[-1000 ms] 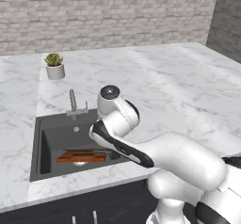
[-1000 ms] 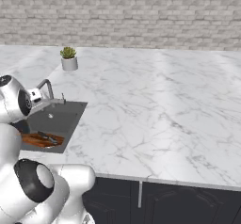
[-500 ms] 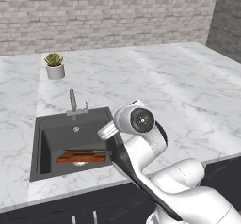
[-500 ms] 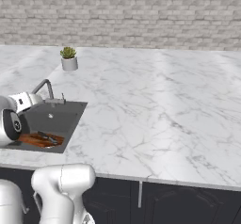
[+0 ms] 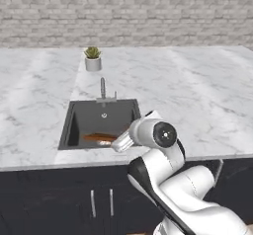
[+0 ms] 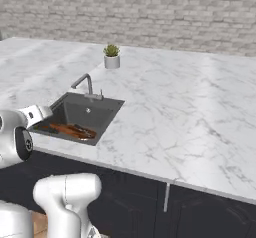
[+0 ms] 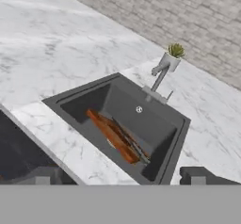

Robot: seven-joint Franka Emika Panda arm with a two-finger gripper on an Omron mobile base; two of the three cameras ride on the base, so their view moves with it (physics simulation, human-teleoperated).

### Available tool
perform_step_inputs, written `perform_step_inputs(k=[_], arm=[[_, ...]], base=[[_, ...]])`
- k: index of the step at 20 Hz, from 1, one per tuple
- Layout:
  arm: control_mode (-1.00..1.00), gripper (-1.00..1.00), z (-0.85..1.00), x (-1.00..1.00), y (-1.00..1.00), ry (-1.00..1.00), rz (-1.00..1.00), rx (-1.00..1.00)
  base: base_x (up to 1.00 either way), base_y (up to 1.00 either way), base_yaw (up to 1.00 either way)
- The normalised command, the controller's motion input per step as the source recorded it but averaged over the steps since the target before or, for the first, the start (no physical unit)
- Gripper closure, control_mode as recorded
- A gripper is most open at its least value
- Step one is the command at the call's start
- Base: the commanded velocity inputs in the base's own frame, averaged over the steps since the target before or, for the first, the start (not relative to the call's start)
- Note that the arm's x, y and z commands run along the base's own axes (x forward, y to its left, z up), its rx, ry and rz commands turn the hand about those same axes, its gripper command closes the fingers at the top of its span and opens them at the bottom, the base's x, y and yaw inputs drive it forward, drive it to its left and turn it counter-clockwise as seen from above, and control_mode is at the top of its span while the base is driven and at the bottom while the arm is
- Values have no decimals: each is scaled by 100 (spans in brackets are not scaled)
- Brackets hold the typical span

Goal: Move the cutting board and knife to the sink. Then move spray from the cabinet to the counter.

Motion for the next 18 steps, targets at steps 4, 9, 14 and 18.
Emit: perform_step_inputs(k=[4, 9, 14, 18], arm=[[100, -100, 0, 0, 0, 0, 0, 0], [100, -100, 0, 0, 0, 0, 0, 0], [100, -100, 0, 0, 0, 0, 0, 0], [100, -100, 0, 0, 0, 0, 0, 0]], base=[[-60, 0, 80], [-37, 7, 82], [-16, 28, 78], [27, 17, 62]])
